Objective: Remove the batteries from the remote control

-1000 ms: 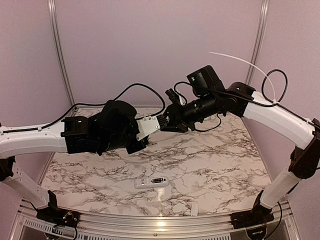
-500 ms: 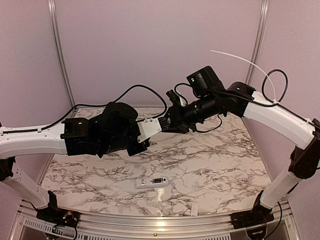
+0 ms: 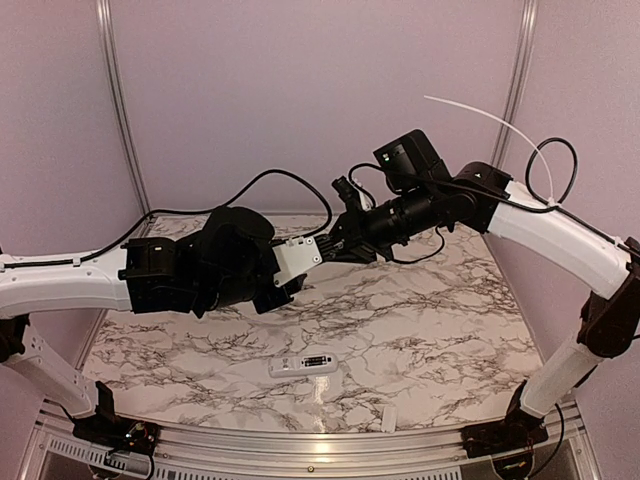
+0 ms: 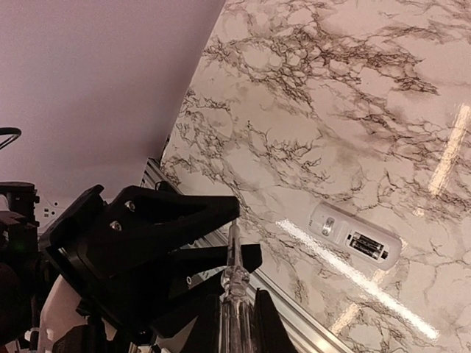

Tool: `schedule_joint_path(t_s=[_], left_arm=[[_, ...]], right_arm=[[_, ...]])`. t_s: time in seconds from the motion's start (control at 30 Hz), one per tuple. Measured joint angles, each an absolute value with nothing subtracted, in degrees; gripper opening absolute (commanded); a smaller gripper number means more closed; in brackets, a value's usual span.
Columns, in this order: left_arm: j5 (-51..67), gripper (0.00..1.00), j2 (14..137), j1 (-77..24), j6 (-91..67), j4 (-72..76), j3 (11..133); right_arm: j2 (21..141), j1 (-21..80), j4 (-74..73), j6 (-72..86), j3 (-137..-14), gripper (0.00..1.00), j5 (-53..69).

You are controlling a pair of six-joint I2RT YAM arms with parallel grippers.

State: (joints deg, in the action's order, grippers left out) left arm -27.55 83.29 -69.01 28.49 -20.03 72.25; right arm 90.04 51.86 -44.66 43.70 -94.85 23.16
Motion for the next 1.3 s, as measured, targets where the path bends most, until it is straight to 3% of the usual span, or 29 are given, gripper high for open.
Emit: schedule_joint_path(t_s=[0.03, 0.1, 0.23, 0.6, 0.97, 1.3], left_arm=[[-27.5, 0.72, 82.9, -69.0, 28.2, -20.0, 72.0], [-27.1, 0.84, 81.2, -69.0, 28.1, -19.6, 70.6], [-24.3, 0.89, 72.8, -69.0, 27.1, -19.1, 64.8], [-13.9, 0.77, 52.0, -69.0, 21.6, -18.8, 56.8], [-9.9, 0.70, 53.5, -69.0, 20.0, -18.2, 56.5], [-6.2, 0.50, 61.9, -69.0, 22.5, -15.6, 60.8]], right_arm=[[90.0, 51.9, -44.7, 43.4, -94.8, 0.00, 23.0], [90.0, 51.9, -44.8, 42.8, -94.8, 0.00, 22.9], [89.0, 51.8, -44.5, 40.6, -94.1, 0.00, 22.7], [78.8, 51.5, -39.1, 35.7, -87.2, 0.00, 26.5], [78.6, 51.5, -34.9, 36.3, -83.8, 0.00, 30.6], [79.4, 51.5, -33.8, 38.7, -83.2, 0.00, 32.6]])
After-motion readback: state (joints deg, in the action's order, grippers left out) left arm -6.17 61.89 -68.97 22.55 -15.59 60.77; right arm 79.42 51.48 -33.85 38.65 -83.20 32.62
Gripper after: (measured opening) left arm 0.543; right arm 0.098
